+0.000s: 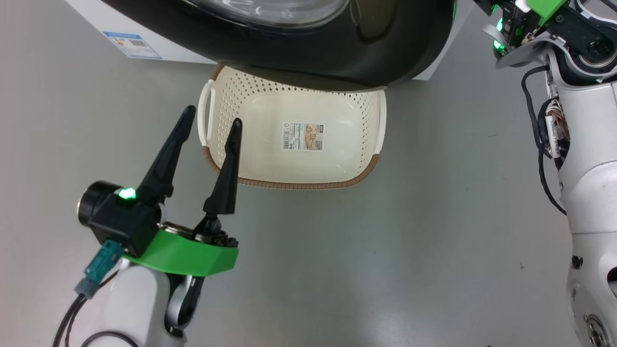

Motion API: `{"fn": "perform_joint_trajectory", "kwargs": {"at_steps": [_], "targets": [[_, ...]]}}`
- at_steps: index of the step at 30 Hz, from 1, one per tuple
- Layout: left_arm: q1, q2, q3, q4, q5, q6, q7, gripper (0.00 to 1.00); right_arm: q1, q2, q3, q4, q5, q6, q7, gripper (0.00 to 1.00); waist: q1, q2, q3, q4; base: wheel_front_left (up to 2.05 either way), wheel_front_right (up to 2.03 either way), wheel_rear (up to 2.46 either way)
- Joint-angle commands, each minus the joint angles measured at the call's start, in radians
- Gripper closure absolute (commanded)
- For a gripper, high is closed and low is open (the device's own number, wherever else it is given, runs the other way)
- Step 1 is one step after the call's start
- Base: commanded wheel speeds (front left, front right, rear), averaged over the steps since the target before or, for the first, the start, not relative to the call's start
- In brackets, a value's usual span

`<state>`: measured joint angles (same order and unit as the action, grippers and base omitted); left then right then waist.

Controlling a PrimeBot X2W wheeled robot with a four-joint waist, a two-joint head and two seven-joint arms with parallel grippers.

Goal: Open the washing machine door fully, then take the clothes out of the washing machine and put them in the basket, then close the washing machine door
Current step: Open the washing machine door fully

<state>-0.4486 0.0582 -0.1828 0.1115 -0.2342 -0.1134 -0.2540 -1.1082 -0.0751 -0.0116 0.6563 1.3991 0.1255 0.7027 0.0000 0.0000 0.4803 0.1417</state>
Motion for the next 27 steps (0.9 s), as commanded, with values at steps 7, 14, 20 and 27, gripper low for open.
{"fn": "perform_joint_trajectory", "kwargs": {"at_steps": [7,14,20,27], "targets": [[-0.004,0.035,0.031,-0.021,0.007,0.007,-0.008,0.00,0.015,0.022,-0.013,-0.036,-0.092,0.005,-0.134,0.00,0.0000,0.0000,0.009,-0.009,0.00,0.00,0.00],[-0.009,0.038,0.036,-0.021,0.002,0.008,-0.008,0.00,0.085,-0.020,-0.012,-0.124,-0.263,0.005,-0.359,0.00,0.0000,0.0000,0.009,-0.023,0.00,0.00,0.00],[0.001,0.054,0.057,-0.026,-0.006,0.008,-0.008,0.00,0.206,-0.045,0.044,-0.213,-0.454,0.005,-0.558,0.00,0.0000,0.0000,-0.002,-0.052,0.00,0.00,0.00],[0.008,0.063,0.076,-0.031,-0.019,0.015,-0.008,0.00,0.313,-0.087,0.117,-0.290,-0.746,0.005,-0.756,0.00,0.0000,0.0000,-0.005,-0.075,0.00,0.00,0.00]]}}
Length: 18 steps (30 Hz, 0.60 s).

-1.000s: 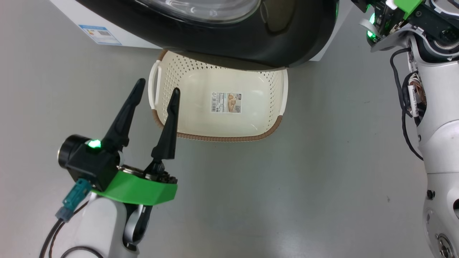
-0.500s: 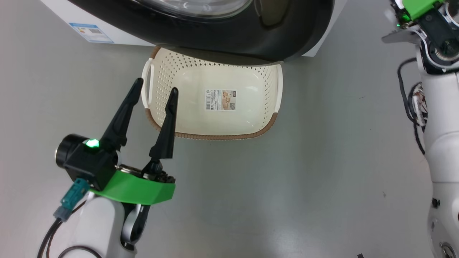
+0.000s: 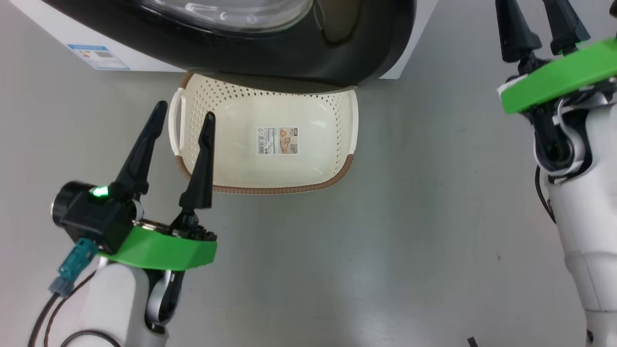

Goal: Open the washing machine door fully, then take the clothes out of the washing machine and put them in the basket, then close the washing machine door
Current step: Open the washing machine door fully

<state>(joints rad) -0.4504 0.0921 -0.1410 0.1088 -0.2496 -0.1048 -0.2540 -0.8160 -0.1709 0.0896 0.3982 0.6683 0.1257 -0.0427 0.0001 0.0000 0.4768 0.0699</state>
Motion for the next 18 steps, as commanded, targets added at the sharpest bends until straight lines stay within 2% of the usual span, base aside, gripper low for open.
{"fn": "perform_joint_trajectory", "kwargs": {"at_steps": [1,5,10,13,18], "targets": [[0.010,0.029,0.035,-0.028,-0.005,0.007,-0.008,0.00,0.037,0.009,0.015,-0.039,-0.061,0.005,-0.036,0.00,0.0000,0.0000,-0.002,-0.004,0.00,0.00,0.00],[0.009,0.033,0.030,-0.036,-0.004,0.005,-0.008,0.00,0.106,0.018,-0.005,-0.080,-0.260,0.005,-0.126,0.00,0.0000,0.0000,-0.003,-0.005,0.00,0.00,0.00],[0.022,0.034,0.034,-0.048,-0.001,0.005,-0.008,0.00,0.199,0.065,-0.069,-0.161,-0.468,0.005,-0.185,0.00,0.0000,0.0000,-0.007,-0.008,0.00,0.00,0.00],[0.029,0.031,0.039,-0.060,0.000,0.005,-0.008,0.00,0.250,0.089,-0.083,-0.207,-0.541,0.005,-0.196,0.00,0.0000,0.0000,-0.012,-0.010,0.00,0.00,0.00],[0.040,0.015,0.048,-0.079,-0.020,0.002,-0.008,0.00,0.327,0.111,-0.095,-0.277,-0.589,0.005,-0.210,0.00,0.0000,0.0000,-0.021,-0.006,0.00,0.00,0.00]]}}
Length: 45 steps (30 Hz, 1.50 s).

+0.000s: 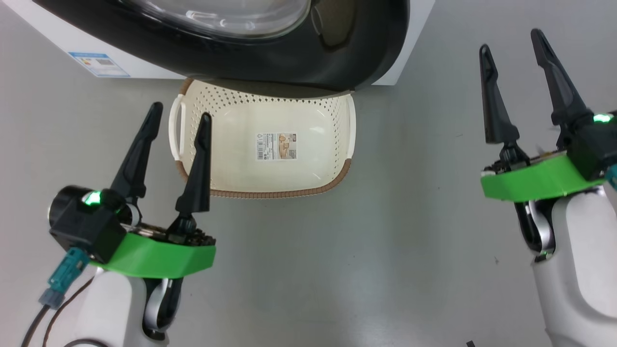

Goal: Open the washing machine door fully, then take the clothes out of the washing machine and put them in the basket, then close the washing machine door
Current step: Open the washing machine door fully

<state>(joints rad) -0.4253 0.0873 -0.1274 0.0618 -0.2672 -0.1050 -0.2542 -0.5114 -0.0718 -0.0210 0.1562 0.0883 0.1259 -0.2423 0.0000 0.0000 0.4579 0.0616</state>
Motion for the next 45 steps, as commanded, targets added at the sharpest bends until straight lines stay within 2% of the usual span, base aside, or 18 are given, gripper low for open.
{"fn": "perform_joint_trajectory", "kwargs": {"at_steps": [1,5,9,16,34,35,36,37,41,45], "targets": [[0.016,0.018,0.034,-0.036,-0.002,0.002,-0.008,0.00,0.037,0.014,0.015,-0.053,-0.016,0.005,-0.013,0.00,0.0000,0.0000,-0.002,0.003,0.00,0.00,0.00],[0.028,0.008,0.038,-0.045,-0.011,0.002,-0.008,0.00,0.100,0.020,-0.007,-0.129,-0.022,0.005,-0.018,0.00,0.0000,0.0000,-0.010,0.007,0.00,0.00,0.00],[0.037,0.003,0.036,-0.049,-0.013,0.000,-0.008,0.00,0.174,0.021,-0.028,-0.203,0.020,0.005,-0.019,0.00,0.0000,0.0000,-0.016,0.012,0.00,0.00,0.00],[0.057,0.000,0.047,-0.052,-0.015,-0.001,-0.008,0.00,0.291,0.021,-0.029,-0.281,0.046,0.005,-0.019,0.00,0.0000,0.0000,-0.018,0.010,0.00,0.00,0.00],[0.071,0.003,0.062,-0.048,-0.006,-0.002,-0.008,0.00,0.325,0.022,-0.036,-0.315,0.084,0.005,-0.019,0.00,0.0000,0.0000,-0.017,0.007,0.00,0.00,0.00],[0.070,0.004,0.062,-0.048,-0.006,-0.002,-0.008,0.00,0.325,0.022,-0.034,-0.316,0.083,0.005,-0.019,0.18,0.0000,0.0000,-0.016,0.008,0.00,0.00,0.00],[0.070,0.004,0.062,-0.048,-0.006,-0.002,-0.008,0.00,0.324,0.022,-0.029,-0.315,0.079,0.005,-0.019,0.65,0.0000,0.0000,-0.015,0.008,0.00,0.00,0.00],[0.070,0.004,0.063,-0.049,-0.005,-0.001,-0.008,0.00,0.320,0.022,-0.024,-0.314,0.076,0.005,-0.019,1.00,0.0000,0.0000,-0.014,0.008,0.00,0.00,0.00],[0.069,0.003,0.063,-0.053,-0.003,0.001,-0.008,0.00,0.285,0.022,-0.006,-0.297,0.144,0.005,-0.019,1.00,0.0000,0.0000,-0.010,0.009,0.00,0.00,0.00],[0.063,0.000,0.057,-0.053,-0.003,0.001,-0.008,0.00,0.228,0.022,-0.022,-0.260,0.358,0.005,-0.019,1.00,0.0000,0.0000,-0.008,0.018,0.00,0.00,0.00]]}}
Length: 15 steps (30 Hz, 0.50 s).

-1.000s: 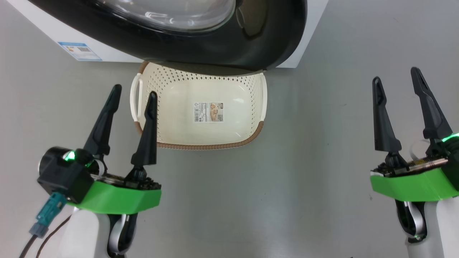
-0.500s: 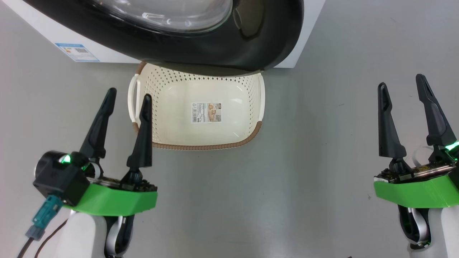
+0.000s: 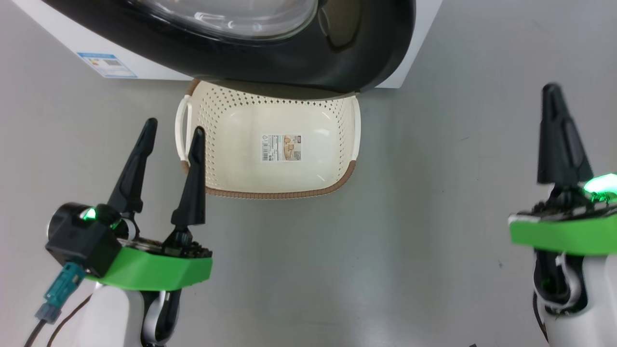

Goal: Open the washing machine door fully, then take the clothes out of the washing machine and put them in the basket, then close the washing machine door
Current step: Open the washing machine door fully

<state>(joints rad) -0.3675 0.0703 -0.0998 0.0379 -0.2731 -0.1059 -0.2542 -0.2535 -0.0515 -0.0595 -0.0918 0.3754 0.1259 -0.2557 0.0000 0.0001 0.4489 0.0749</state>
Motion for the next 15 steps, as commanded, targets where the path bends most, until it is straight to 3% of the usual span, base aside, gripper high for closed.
{"fn": "perform_joint_trajectory", "kwargs": {"at_steps": [1,3,10,15], "targets": [[0.004,0.017,0.028,-0.029,0.002,0.002,-0.008,0.00,-0.046,0.001,0.018,0.002,0.141,0.005,-0.006,1.00,0.0000,-0.0001,0.002,0.007,0.00,0.00,0.00],[0.003,0.016,0.027,-0.028,0.002,0.002,-0.008,0.00,-0.062,0.001,0.021,0.017,0.207,0.005,-0.006,1.00,0.0000,-0.0001,0.004,0.009,0.00,0.00,0.00],[-0.001,0.014,0.018,-0.022,0.004,0.000,-0.008,0.00,-0.202,0.001,0.087,0.143,0.655,0.005,-0.001,1.00,0.0000,-0.0001,0.008,0.022,0.00,0.00,0.00],[-0.004,0.013,0.017,-0.019,0.005,0.000,-0.008,0.00,-0.323,0.001,0.116,0.196,0.911,0.005,0.119,1.00,0.0000,-0.0001,0.015,0.033,0.00,0.00,0.00]]}}
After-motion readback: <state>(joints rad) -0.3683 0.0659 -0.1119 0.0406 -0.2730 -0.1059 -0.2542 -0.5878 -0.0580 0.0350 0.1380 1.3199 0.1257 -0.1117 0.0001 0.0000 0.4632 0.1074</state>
